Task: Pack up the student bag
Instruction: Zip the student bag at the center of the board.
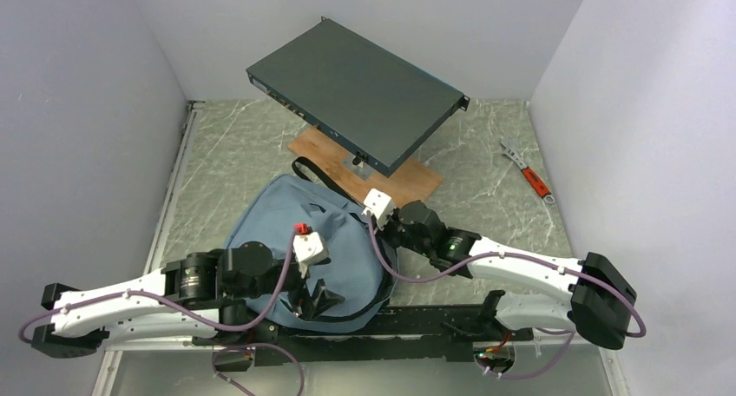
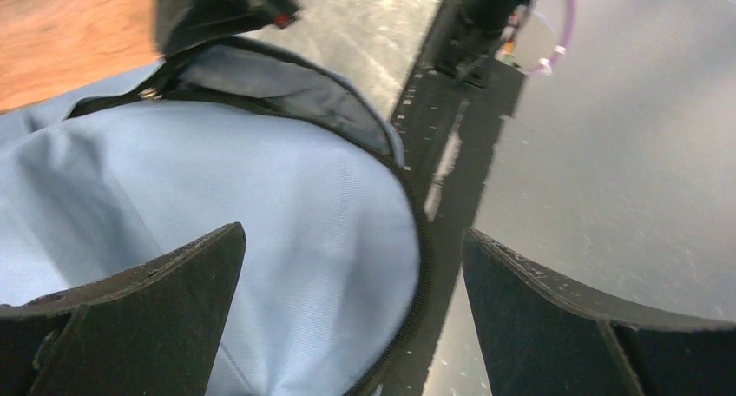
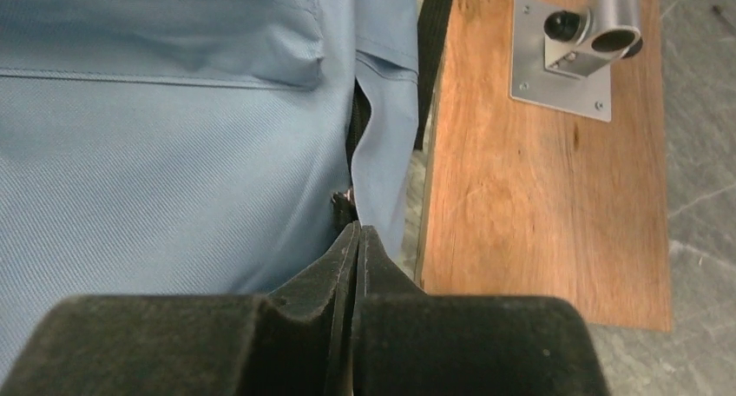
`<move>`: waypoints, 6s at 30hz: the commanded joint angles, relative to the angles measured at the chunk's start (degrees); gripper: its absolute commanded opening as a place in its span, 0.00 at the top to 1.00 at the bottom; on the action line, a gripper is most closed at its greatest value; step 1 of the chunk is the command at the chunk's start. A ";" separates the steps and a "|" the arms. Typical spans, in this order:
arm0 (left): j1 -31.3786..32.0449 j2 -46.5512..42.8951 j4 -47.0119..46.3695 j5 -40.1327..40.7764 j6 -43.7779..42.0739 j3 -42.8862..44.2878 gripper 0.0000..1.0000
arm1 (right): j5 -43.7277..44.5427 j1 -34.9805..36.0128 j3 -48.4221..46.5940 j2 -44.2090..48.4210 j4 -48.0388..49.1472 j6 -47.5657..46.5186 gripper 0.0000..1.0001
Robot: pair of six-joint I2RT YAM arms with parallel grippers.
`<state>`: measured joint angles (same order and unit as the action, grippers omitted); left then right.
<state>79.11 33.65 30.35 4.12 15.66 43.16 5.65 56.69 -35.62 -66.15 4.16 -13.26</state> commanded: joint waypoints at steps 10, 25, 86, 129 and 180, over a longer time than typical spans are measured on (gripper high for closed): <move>-19.74 9.72 2.04 4.72 9.48 5.00 0.00 | 0.97 -0.99 2.36 1.99 9.12 30.96 1.00; -26.23 14.58 -2.62 -0.91 12.78 4.94 0.04 | 0.10 -2.00 -5.22 -2.76 0.70 49.93 0.76; -30.22 23.54 -9.15 -0.84 4.15 4.57 0.00 | 20.17 10.29 12.31 0.33 28.59 32.36 1.00; -20.81 50.30 7.95 12.54 36.97 28.21 0.26 | 10.90 8.44 14.65 24.58 -0.30 43.76 1.00; -20.29 55.23 18.75 35.99 69.40 26.27 0.99 | -18.61 8.85 9.78 21.43 -2.95 27.85 1.00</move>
<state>60.40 89.01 47.92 30.22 84.68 67.94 -5.67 64.69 -23.44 -46.33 3.11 12.60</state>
